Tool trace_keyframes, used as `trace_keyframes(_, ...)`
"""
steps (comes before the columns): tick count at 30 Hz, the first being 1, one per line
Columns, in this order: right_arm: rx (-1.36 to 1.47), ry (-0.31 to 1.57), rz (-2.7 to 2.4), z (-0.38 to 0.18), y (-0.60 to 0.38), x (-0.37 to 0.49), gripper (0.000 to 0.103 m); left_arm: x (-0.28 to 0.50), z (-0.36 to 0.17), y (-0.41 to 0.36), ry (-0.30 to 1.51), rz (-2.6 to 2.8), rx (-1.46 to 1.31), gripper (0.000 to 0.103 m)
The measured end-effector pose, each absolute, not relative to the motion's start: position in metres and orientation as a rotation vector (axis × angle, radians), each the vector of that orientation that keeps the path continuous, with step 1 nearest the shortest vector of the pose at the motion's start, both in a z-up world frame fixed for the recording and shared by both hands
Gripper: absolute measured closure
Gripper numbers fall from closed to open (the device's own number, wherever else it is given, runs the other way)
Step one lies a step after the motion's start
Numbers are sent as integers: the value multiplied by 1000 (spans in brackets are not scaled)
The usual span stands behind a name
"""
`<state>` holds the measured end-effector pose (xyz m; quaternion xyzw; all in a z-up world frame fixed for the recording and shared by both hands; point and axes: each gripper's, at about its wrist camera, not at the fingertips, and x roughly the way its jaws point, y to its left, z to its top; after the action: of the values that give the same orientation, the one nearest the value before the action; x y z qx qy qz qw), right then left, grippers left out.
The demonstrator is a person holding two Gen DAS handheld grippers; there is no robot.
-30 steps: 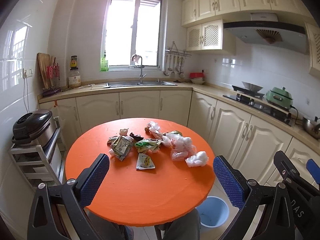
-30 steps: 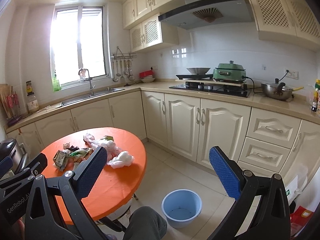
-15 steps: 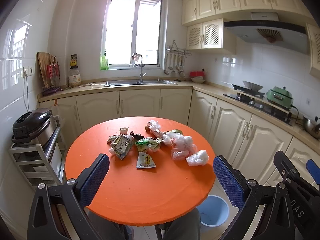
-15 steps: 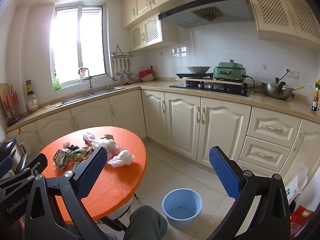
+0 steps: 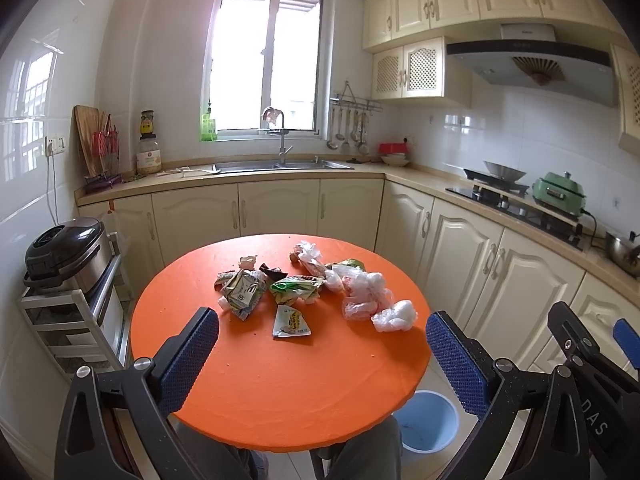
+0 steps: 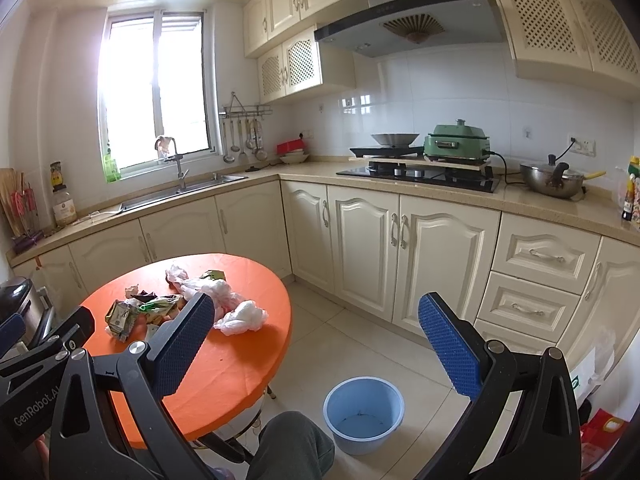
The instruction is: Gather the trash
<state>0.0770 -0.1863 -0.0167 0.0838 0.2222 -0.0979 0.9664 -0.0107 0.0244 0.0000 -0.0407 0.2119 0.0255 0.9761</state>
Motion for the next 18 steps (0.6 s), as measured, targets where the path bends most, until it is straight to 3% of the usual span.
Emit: trace_keyframes(18, 172, 451, -198, -16, -186, 77, 0, -13, -1, 24, 425, 53, -80, 1)
